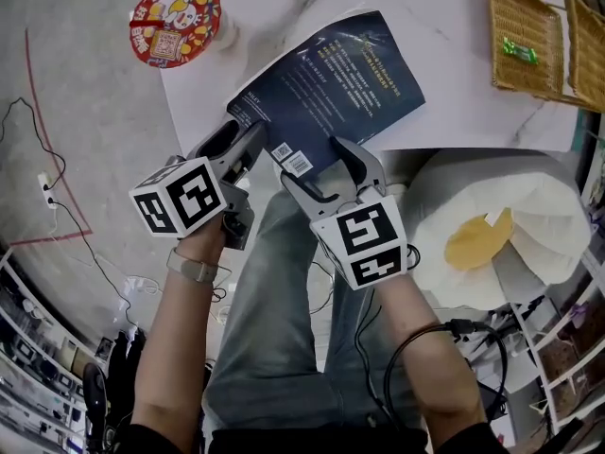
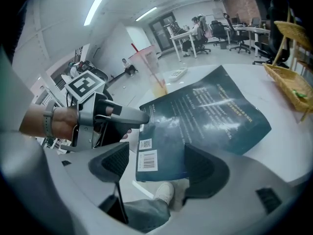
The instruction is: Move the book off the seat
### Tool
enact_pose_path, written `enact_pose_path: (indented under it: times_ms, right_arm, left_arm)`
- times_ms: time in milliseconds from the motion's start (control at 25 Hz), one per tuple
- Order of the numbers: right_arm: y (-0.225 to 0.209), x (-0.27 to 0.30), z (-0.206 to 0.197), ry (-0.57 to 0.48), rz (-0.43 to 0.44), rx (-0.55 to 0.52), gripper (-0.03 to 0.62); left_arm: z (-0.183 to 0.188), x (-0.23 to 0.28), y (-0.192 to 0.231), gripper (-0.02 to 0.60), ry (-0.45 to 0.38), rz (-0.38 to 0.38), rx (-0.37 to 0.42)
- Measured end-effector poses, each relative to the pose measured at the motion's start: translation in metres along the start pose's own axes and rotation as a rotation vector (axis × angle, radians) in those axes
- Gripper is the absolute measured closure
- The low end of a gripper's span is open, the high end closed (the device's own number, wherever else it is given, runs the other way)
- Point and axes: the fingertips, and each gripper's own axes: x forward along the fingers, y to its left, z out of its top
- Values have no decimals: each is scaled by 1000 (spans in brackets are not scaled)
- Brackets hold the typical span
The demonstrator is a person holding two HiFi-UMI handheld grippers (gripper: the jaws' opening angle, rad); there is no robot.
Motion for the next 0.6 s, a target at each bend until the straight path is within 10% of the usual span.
enact_pose_path:
  times_ms: [600]
  right_arm:
    - [-32,-66,10,-131,69,166,238]
  left_arm:
    - [-16,-12,-79,321,-55,-77,68]
